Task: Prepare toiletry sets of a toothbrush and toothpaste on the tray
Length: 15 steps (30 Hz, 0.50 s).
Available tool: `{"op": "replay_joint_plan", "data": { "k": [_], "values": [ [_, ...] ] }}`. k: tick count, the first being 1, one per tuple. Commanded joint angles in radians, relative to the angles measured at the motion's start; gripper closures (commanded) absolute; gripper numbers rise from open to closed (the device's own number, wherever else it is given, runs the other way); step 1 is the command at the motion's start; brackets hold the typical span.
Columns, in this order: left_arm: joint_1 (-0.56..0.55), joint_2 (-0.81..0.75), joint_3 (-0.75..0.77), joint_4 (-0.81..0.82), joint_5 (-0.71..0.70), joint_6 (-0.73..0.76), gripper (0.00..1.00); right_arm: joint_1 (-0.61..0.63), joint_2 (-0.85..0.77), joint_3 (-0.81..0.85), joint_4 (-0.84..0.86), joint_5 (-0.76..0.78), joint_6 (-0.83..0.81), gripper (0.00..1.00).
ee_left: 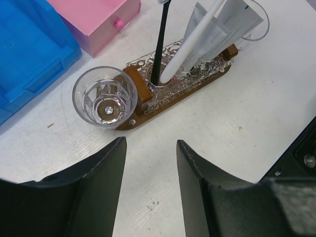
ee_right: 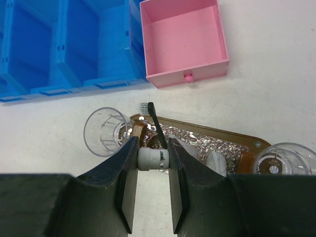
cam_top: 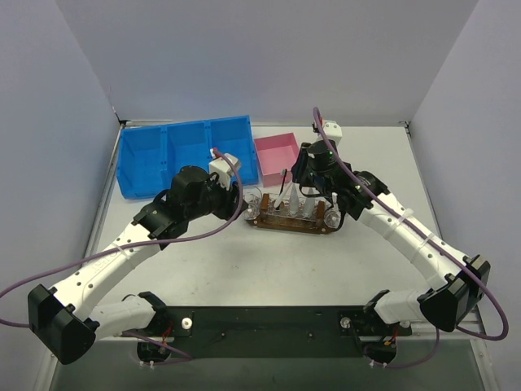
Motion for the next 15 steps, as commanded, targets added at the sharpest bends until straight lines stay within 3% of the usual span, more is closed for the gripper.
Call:
{"op": "replay_joint_plan", "data": {
  "k": [1, 11, 15],
  "values": [
    [0.01, -0.026, 0.001, 0.051, 0.004, -0.007, 0.45, 0.005, 0.014, 0.035, 0.007, 0.013, -0.022, 1.0],
    [0.018, -0.027, -0.001, 0.048, 0.009, -0.01, 0.45, 0.008, -0.004, 0.016, 0.019, 0.024, -0.024, 1.0],
    [0.021, -0.027, -0.004, 0.053, 0.013, -0.013, 0.45, 0.025, -0.097, -0.076, 0.07, 0.073, 0.01, 1.0]
  ]
}}
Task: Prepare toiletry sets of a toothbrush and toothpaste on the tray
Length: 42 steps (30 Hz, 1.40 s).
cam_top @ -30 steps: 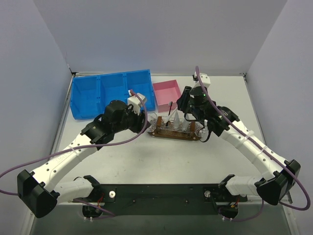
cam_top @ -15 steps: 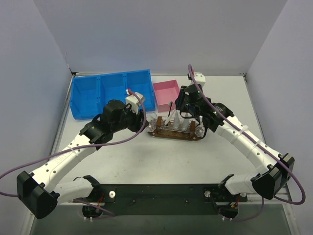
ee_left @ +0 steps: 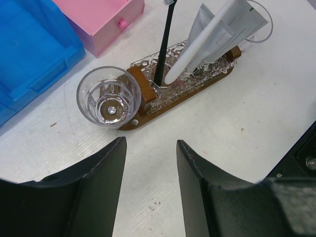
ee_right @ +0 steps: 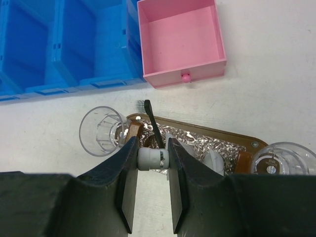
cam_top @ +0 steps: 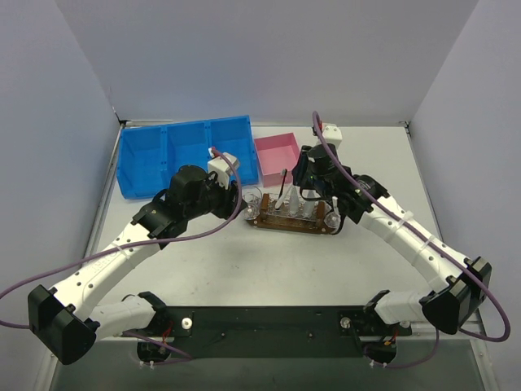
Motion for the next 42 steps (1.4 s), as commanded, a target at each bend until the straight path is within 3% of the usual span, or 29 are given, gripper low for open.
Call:
{"op": "replay_joint_plan", "data": {
  "k": [1, 21, 42],
  "values": [
    [0.007, -0.027, -0.003, 0.051, 0.014, -0.014, 0.45, 0.024, -0.116, -0.119, 0.08, 0.069, 0.043, 1.0],
    [0.006, -0.007, -0.008, 0.051, 0.048, -0.053, 0.45, 0.13, -0.228, -0.272, 0.25, 0.265, 0.057, 1.0],
    [0.004, -0.012, -0.02, 0.046, 0.073, -0.076, 0.45, 0.216, -0.222, -0.378, 0.384, 0.421, 0.012, 1.0]
  ]
}}
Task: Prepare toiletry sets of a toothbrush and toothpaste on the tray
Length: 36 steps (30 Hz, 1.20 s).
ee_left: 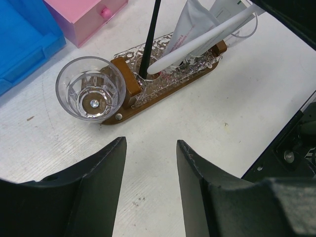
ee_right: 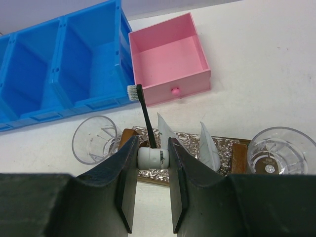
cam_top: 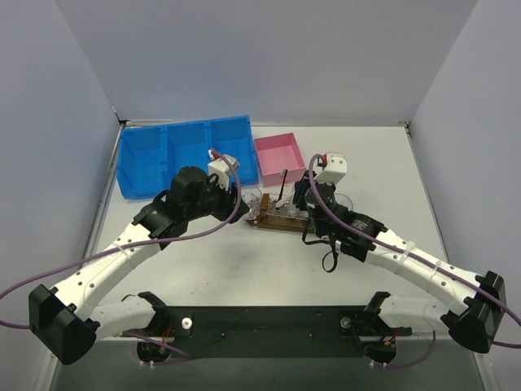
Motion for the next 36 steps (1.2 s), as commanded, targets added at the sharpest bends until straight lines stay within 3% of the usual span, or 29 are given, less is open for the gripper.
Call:
{"op": "replay_joint_plan", "data": {
  "k": [1, 23, 36],
  "values": [
    [0.001, -0.012, -0.001, 0.044, 0.015, -0.012, 0.45, 0.009, -0.009, -0.019, 0.081, 0.056, -0.009, 1.0],
    [0.001, 0.0, 0.0, 0.044, 0.022, -0.015, 0.45, 0.009, -0.024, -0.132, 0.121, 0.093, 0.174, 1.0],
    [0.001, -0.001, -0.004, 0.046, 0.022, -0.016, 0.45, 0.009, 0.022, -0.092, 0.02, 0.101, 0.264, 1.0]
  ]
}}
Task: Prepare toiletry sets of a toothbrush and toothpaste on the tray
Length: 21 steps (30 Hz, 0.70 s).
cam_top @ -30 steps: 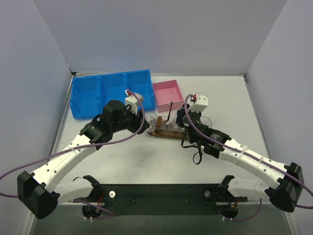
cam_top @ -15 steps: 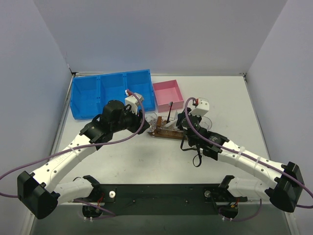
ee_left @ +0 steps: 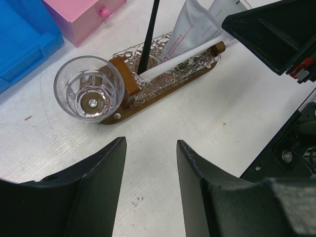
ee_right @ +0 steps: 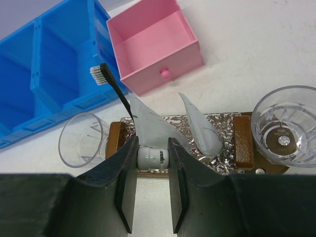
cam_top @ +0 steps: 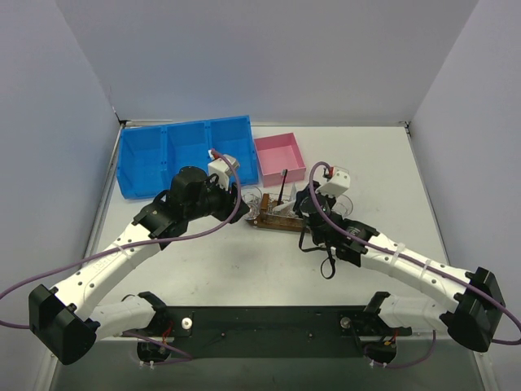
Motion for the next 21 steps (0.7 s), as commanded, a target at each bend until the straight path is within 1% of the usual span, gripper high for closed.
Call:
{"op": "replay_joint_plan", "data": {
  "k": [1, 13, 21],
  "values": [
    [0.003, -0.003, -0.004, 0.046, 0.016, -0.007, 0.45, 0.009, 0.023, 0.042, -0.035, 0.042, 0.061, 1.0],
    [0.003, -0.006, -0.01, 0.05, 0.014, -0.01, 0.45, 0.009, 0.044, 0.05, -0.089, 0.042, 0.12, 0.99],
    [0.003, -0.005, -0.01, 0.051, 0.016, -0.008, 0.45, 0.009, 0.076, 0.071, -0.098, 0.007, 0.136, 0.98]
  ]
}}
